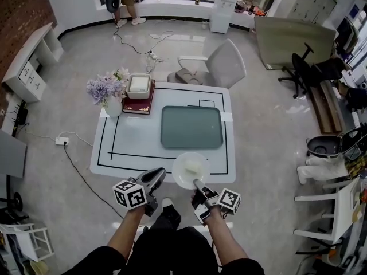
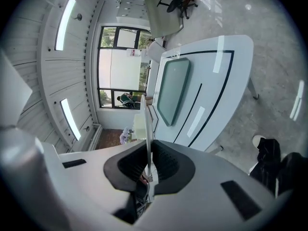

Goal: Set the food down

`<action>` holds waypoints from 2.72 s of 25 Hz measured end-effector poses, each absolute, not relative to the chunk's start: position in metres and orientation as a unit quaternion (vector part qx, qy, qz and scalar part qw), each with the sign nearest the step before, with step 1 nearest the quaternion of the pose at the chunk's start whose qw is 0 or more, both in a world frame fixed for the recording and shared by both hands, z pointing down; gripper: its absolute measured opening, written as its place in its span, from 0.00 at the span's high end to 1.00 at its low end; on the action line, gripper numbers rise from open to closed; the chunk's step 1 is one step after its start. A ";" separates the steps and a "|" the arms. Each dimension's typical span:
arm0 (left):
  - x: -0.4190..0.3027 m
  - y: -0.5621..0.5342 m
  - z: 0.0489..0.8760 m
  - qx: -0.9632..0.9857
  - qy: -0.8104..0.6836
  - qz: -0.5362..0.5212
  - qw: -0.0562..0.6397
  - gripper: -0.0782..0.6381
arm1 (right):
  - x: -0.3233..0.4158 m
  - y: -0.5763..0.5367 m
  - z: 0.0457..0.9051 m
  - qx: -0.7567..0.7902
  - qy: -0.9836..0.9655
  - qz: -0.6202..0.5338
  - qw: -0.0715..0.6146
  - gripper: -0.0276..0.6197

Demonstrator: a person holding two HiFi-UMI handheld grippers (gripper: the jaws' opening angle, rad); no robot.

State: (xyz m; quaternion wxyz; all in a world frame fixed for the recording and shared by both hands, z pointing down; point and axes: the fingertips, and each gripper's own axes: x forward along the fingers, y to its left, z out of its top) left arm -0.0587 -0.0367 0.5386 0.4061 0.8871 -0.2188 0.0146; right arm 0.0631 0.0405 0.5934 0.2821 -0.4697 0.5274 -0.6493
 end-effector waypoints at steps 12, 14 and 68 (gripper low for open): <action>-0.046 -0.068 0.549 0.885 -0.210 0.013 0.415 0.87 | 0.074 0.016 0.603 -0.478 0.515 -0.653 0.281 0.92; -0.042 -0.069 0.552 0.885 -0.207 0.015 0.417 0.87 | 0.076 0.014 0.603 -0.479 0.513 -0.652 0.286 0.92; 0.029 -0.251 0.588 0.845 -0.284 0.043 0.450 0.87 | 0.145 -0.193 0.644 -0.406 0.524 -0.712 0.233 0.92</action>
